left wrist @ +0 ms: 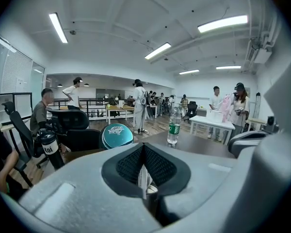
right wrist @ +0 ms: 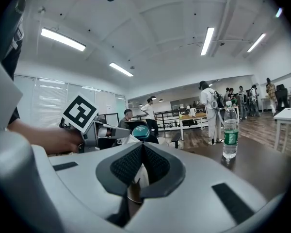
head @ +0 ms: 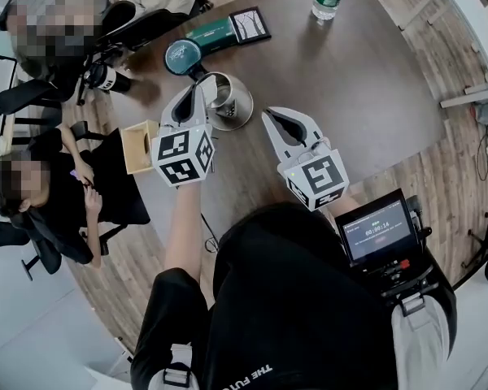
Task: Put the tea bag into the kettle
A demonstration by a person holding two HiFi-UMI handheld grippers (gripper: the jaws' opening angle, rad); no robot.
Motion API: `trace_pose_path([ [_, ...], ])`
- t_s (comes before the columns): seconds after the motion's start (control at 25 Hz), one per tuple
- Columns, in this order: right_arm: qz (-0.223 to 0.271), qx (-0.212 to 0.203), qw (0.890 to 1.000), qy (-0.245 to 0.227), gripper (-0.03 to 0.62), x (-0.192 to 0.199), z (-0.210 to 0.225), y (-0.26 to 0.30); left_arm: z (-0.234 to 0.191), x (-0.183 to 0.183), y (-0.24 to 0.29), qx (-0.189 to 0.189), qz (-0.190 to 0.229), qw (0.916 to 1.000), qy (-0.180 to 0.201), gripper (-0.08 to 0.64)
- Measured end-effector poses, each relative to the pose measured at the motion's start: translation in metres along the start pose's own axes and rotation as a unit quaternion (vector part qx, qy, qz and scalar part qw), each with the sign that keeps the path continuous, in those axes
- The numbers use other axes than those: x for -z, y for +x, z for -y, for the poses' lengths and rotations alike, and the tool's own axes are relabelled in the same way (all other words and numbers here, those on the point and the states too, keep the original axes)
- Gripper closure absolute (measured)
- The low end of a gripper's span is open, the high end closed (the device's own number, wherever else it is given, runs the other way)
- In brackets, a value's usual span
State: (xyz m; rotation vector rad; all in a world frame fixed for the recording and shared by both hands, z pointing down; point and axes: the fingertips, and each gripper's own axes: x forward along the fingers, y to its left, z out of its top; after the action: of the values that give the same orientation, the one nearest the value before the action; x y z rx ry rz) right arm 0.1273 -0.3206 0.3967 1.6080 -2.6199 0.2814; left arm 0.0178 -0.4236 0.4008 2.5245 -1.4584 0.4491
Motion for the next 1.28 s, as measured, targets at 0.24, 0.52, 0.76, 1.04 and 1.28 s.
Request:
trace_pose_path([
  [0.24, -0.004, 0.01, 1.0, 0.013, 0.588, 0.006, 0.005, -0.001, -0.004, 0.009, 0.013, 0.0, -0.012, 0.9999, -0.003, 0.555],
  [0.52, -0.004, 0.011, 1.0, 0.017, 0.588, 0.007, 0.007, -0.003, -0.003, 0.02, 0.023, 0.002, -0.023, 0.9997, 0.006, 0.555],
  [0.76, -0.003, 0.009, 1.0, 0.018, 0.588, 0.009, 0.005, -0.003, -0.001, 0.024, 0.026, 0.002, -0.03, 0.9994, 0.015, 0.555],
  [1.04, -0.001, 0.009, 1.0, 0.02, 0.588, 0.007, 0.006, -0.003, -0.002, 0.031, 0.024, 0.004, -0.033, 0.9992, 0.019, 0.554],
  [1.28, 0.0, 0.008, 1.0, 0.017, 0.588, 0.005, 0.005, -0.002, -0.001, 0.022, 0.014, 0.001, -0.016, 0.9998, 0.012, 0.554],
])
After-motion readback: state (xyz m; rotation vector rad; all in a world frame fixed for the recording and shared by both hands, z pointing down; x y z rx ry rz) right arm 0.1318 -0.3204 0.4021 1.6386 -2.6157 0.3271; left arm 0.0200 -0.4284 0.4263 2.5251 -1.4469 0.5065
